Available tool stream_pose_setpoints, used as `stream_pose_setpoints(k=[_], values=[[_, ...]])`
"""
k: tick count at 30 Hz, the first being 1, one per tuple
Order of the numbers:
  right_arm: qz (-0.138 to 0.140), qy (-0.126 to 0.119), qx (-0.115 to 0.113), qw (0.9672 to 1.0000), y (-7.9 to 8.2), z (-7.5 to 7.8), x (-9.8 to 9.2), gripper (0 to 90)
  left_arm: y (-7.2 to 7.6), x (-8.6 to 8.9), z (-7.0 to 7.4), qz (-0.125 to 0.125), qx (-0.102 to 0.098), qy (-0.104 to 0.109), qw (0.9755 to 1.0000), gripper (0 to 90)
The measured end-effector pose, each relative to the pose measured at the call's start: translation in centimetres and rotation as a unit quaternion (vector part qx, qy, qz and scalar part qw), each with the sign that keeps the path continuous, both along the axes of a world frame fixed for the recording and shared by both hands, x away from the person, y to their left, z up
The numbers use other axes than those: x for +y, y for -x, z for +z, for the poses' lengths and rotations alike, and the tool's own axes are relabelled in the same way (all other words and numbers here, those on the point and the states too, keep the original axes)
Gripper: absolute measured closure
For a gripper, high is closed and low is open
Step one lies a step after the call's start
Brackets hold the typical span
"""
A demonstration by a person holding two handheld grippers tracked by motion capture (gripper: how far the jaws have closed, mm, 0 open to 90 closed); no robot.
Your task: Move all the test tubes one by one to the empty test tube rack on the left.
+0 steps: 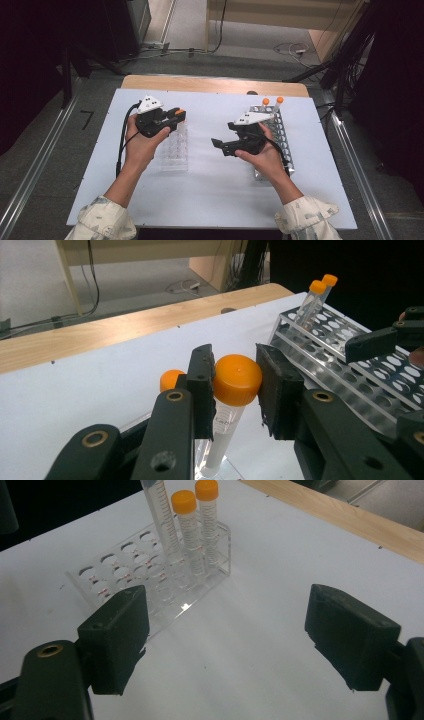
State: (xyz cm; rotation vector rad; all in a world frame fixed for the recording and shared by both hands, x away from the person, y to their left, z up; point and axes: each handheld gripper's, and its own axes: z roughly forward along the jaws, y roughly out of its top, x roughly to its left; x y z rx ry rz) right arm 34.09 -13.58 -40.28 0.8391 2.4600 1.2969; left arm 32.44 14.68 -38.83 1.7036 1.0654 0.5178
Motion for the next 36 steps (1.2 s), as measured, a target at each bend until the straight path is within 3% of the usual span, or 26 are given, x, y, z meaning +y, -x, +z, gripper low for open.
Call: stream_pose_setpoints(k=[14, 23, 30, 36], values=[[0.002, 0.0, 0.001, 1.0, 0.1, 0.0, 0.1, 16.4, -0.1, -0.5, -2.1, 0.011, 0.006, -0.021, 0.9997, 70.7], [0.002, 0.002, 0.003, 1.0, 0.1, -0.2, 0.1, 16.4, 0.1, -1.0, -2.5, 0.012, 0.007, -0.039, 0.9991, 69.8], [0.002, 0.001, 0.004, 1.0, 0.1, -0.2, 0.1, 16.4, 0.0, -1.1, -2.8, 0.011, 0.008, -0.038, 0.9992, 68.1], [0.001, 0.0, 0.004, 1.0, 0.0, -0.3, 0.0, 16.4, 0.3, -1.0, -2.4, 0.009, 0.003, -0.025, 0.9996, 60.8]])
